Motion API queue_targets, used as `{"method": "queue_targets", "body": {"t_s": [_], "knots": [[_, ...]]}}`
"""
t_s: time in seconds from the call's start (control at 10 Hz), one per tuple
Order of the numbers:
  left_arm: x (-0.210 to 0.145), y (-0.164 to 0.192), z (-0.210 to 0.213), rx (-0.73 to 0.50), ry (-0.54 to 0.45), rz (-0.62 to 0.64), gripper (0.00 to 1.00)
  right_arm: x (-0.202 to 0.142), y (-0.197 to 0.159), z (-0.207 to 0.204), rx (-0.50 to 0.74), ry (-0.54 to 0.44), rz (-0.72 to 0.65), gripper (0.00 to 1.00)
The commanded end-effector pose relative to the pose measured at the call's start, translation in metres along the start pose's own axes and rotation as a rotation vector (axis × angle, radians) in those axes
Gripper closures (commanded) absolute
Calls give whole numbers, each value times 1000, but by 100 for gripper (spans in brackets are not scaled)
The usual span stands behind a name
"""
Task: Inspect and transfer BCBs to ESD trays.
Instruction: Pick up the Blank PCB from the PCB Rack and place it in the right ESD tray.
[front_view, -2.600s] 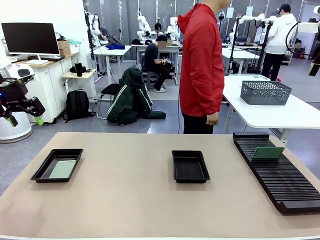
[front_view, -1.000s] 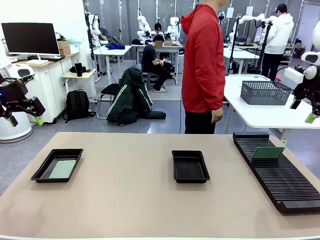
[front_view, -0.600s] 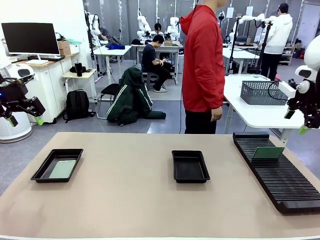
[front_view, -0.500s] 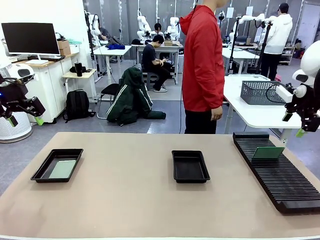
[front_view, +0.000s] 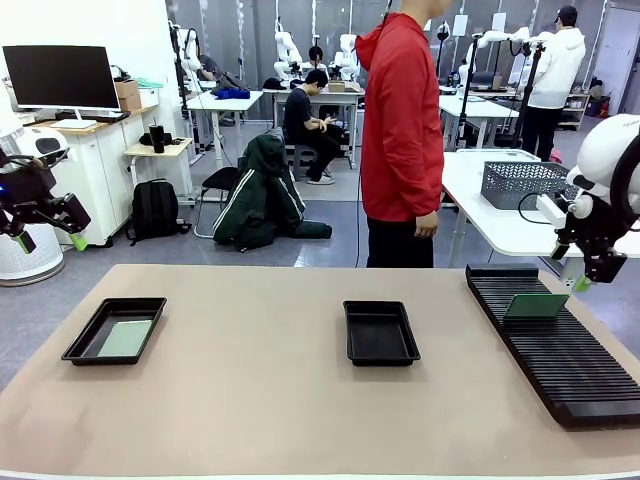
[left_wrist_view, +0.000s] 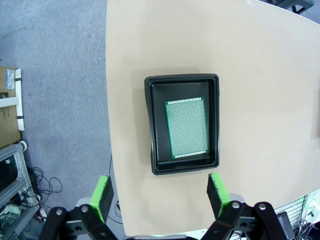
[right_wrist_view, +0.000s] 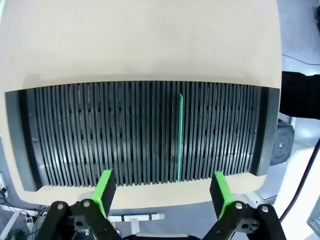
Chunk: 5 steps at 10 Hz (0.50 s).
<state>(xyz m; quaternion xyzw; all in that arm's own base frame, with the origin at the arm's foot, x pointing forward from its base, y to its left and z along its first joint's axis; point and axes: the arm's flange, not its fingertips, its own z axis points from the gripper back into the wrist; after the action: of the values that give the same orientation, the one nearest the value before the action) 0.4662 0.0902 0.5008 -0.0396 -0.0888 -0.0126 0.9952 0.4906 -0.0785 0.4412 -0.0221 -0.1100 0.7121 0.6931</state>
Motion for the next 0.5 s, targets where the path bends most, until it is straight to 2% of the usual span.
{"method": "queue_targets", "body": {"t_s": [0.0, 0.4], "knots": [[-1, 0, -1, 1, -2, 1, 0, 0, -2, -22, -17, -8, 34, 0], [-1, 0, -1, 1, -2, 1, 0, -1, -4, -55, -9, 16, 38, 0]]}}
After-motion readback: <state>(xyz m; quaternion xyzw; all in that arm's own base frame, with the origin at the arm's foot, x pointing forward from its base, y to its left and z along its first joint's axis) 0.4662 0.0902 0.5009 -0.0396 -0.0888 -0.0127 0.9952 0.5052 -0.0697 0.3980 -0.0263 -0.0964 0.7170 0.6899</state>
